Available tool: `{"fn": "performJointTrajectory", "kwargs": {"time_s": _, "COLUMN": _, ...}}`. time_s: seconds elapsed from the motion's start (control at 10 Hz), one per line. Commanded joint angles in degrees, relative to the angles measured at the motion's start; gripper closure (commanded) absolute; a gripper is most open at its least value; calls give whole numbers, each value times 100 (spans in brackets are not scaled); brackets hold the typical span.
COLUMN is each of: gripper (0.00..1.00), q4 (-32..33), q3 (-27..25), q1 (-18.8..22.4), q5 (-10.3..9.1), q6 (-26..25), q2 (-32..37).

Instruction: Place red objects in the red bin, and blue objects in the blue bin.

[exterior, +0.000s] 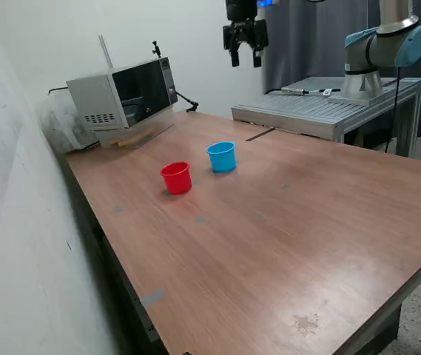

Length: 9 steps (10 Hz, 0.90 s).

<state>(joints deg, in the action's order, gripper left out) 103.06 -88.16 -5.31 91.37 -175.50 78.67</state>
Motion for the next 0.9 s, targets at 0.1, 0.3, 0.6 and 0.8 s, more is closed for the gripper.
{"fn": "performJointTrajectory", "kwargs": {"time_s": 0.1, "gripper": 0, "q4": -1329, "q3": -385, "q1": 520, "q5": 109, "q6": -413, "q2": 1436}}
{"fn": "performJointTrajectory", "kwargs": {"time_s": 0.3, "gripper": 0, "q4": -1752, "q3": -465, "q1": 977, "q5": 109, "q6": -423, "q2": 1878}}
{"fn": "performJointTrajectory", "kwargs": {"time_s": 0.6, "gripper": 0, "q4": -1920, "q3": -947, "q1": 1032, "q5": 57, "q6": -432, "q2": 2275}}
{"fn": "performJointTrajectory", "kwargs": {"time_s": 0.8, "gripper": 0, "q4": -2873, "q3": -1028, "q1": 1032, "q5": 39, "q6": -563, "q2": 2302}}
